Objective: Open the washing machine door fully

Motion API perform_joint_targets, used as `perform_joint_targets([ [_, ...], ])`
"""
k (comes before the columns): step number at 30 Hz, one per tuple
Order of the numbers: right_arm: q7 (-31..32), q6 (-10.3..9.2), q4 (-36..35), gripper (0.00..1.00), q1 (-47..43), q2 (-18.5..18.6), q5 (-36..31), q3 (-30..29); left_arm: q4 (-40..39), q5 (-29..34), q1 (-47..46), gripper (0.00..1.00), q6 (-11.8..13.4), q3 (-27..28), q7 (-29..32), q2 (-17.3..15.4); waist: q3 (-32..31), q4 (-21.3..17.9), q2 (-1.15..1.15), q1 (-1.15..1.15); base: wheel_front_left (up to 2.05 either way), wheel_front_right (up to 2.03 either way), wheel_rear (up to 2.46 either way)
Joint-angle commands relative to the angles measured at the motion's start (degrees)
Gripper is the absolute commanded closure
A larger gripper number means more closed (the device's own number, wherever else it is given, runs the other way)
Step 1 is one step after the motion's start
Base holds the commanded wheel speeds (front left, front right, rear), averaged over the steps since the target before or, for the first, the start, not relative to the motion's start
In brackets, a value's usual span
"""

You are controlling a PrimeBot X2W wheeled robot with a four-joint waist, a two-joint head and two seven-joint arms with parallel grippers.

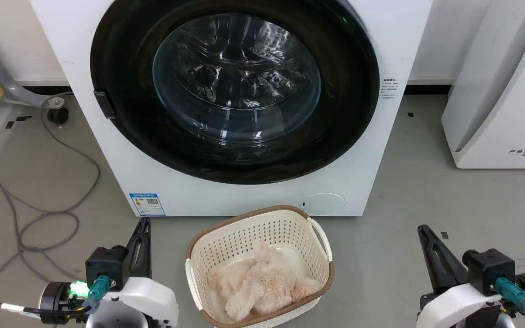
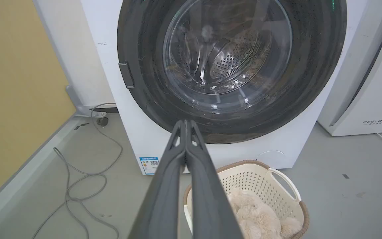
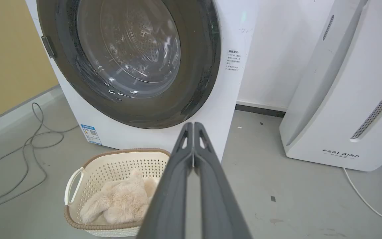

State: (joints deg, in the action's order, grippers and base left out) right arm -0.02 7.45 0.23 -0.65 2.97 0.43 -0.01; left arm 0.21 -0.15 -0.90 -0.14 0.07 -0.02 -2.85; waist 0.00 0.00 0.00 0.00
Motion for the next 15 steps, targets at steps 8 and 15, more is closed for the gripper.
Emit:
perform_joint_targets([
  [8, 0.02, 0.03, -0.23, 1.00, 0.65, -0.10, -0.43, 0.01, -0.21, 0.15, 0.90, 1.00, 0.14, -0.07, 0.02, -0.03, 0.00, 0.00, 0.00, 0.00, 0.00, 0.00, 0.00],
  [15, -0.03, 0.00, 0.02, 0.00, -0.03, 0.00, 0.06, -0.01, 0.03, -0.02, 0.00, 0.00, 0.00, 0.03, -0.02, 0.00, 0.00, 0.00, 0.00, 0.00, 0.00, 0.00, 0.00],
])
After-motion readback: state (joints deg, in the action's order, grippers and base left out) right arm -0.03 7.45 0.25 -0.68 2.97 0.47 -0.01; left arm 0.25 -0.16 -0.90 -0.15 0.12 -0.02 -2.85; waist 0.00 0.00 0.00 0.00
